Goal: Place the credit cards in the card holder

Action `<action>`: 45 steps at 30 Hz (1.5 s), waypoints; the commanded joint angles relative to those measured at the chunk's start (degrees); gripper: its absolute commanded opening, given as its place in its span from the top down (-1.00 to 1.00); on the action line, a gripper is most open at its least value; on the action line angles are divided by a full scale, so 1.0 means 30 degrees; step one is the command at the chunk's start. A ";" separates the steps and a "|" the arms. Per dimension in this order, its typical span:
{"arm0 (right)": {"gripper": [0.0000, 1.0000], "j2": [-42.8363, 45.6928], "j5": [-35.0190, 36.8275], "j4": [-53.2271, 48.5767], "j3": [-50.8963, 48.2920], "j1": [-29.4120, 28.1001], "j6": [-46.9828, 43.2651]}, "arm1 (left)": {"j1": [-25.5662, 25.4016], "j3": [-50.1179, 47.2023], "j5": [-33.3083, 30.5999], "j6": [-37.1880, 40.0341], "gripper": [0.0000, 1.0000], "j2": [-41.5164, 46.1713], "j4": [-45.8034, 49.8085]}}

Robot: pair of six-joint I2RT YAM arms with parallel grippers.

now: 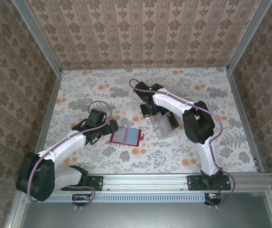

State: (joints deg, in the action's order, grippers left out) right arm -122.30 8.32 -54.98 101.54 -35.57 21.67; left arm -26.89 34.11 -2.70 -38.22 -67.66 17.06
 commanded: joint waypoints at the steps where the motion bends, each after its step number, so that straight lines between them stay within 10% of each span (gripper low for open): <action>1: 0.93 0.0519 -0.1174 0.0022 0.0002 0.0248 0.0386 | 0.0152 -0.0324 0.0299 0.0496 -1.00 0.0221 -0.0123; 17: 1.00 0.3698 -0.3183 0.1097 -0.0297 0.0527 0.1593 | 0.0147 -0.0926 0.0969 0.0442 -1.00 0.0010 -0.0941; 45: 1.00 1.1942 -0.6082 0.9935 -1.2863 -0.0769 0.7952 | -0.3575 -0.2549 0.0375 -0.1927 -0.99 -0.2128 -0.5031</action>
State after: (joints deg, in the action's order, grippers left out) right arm -88.88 -8.78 -27.05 63.99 -37.56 43.99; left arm -36.29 27.79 -1.06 -41.54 -73.45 3.77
